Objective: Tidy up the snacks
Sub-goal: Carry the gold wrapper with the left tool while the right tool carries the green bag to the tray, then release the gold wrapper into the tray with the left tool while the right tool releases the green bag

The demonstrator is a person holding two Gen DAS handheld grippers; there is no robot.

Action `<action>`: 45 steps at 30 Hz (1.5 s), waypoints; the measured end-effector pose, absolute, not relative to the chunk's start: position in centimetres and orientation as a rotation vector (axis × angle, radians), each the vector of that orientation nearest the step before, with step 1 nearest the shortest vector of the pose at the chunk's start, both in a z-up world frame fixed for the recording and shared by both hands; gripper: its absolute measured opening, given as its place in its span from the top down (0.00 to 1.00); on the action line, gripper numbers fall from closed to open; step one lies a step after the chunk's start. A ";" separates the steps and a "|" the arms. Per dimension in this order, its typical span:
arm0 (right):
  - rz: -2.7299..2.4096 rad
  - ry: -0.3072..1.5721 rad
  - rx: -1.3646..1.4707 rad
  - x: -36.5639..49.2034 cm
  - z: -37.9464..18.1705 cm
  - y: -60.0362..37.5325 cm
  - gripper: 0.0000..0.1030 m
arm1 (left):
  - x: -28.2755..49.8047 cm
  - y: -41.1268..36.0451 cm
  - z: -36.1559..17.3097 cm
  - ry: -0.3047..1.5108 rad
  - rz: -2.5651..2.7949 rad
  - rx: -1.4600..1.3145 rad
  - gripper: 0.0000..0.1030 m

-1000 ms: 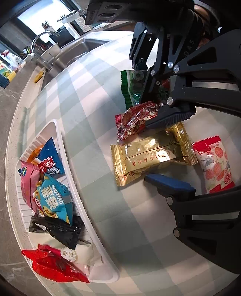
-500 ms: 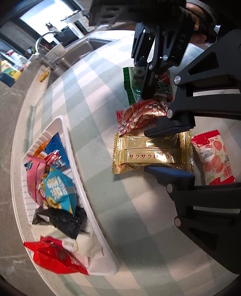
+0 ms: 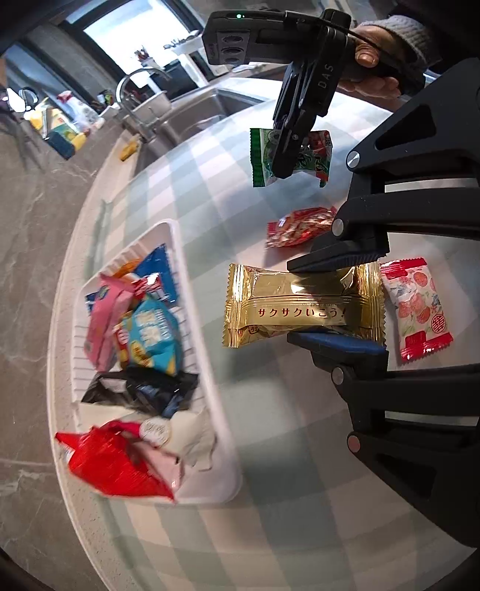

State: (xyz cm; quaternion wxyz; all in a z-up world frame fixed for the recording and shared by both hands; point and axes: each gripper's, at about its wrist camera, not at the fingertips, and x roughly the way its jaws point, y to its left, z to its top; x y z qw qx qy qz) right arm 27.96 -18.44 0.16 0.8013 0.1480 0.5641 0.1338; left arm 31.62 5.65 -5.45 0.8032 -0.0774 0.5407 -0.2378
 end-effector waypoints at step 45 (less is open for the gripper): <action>0.501 1.093 0.182 45.8 3.8 -9.9 0.73 | 45.1 9.3 -0.8 1.042 -0.397 -0.217 0.72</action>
